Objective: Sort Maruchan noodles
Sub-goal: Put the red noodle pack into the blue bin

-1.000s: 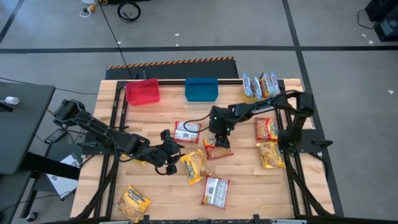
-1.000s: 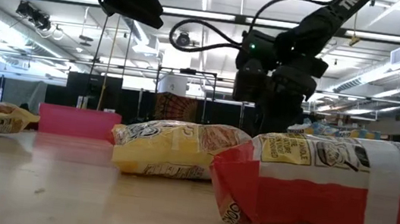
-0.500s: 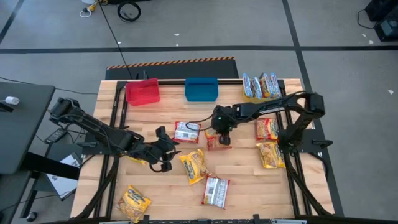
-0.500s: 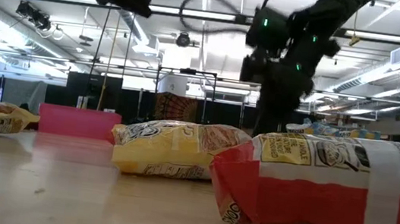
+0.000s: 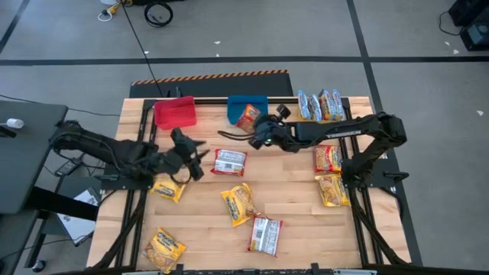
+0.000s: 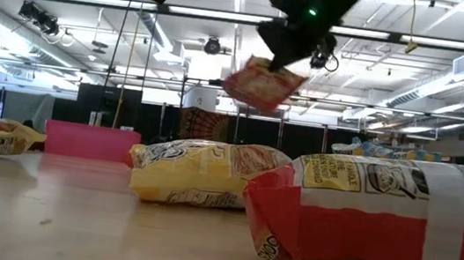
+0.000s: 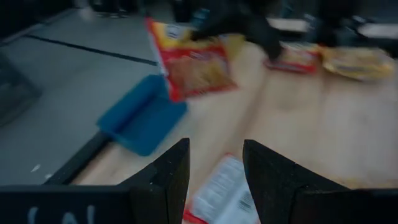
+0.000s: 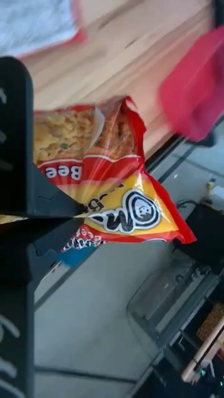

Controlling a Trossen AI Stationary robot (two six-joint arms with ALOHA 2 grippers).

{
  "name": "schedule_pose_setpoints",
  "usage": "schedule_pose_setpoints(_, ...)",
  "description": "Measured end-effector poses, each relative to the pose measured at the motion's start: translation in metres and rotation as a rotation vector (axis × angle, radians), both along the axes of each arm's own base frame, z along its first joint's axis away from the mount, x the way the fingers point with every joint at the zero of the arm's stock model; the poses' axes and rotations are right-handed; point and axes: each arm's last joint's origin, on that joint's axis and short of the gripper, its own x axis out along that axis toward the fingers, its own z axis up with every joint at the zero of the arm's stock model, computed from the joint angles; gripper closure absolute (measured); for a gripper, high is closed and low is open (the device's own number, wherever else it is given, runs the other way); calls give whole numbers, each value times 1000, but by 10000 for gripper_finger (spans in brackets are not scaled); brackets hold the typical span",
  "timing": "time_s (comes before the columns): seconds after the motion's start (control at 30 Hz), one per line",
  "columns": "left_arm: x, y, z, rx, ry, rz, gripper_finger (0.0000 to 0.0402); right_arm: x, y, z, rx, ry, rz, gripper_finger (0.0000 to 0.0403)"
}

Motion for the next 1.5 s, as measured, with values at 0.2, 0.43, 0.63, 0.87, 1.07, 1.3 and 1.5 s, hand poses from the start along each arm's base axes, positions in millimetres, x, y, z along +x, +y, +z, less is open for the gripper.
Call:
schedule_pose_setpoints(0.2,-10,29,10,9,-40,140,248,48,0,17,25,48,-28,400)
schedule_pose_setpoints(0.43,-39,38,16,-2,-19,173,248,72,-35,10,150,113,-108,400)
schedule_pose_setpoints(0.63,-51,34,22,-54,-81,163,248,68,-79,-8,263,-7,-340,400)
schedule_pose_setpoints(0.87,-41,30,14,-40,-61,210,248,47,-110,-17,342,-112,-619,399)
schedule_pose_setpoints(1.07,-44,23,1,-11,97,152,248,43,-121,-16,371,-199,-705,399)
schedule_pose_setpoints(1.3,-63,13,-11,-3,207,171,248,38,-142,-36,420,-187,-806,399)
schedule_pose_setpoints(1.5,-73,3,-15,-22,231,132,248,32,-160,-59,501,-137,-892,380)
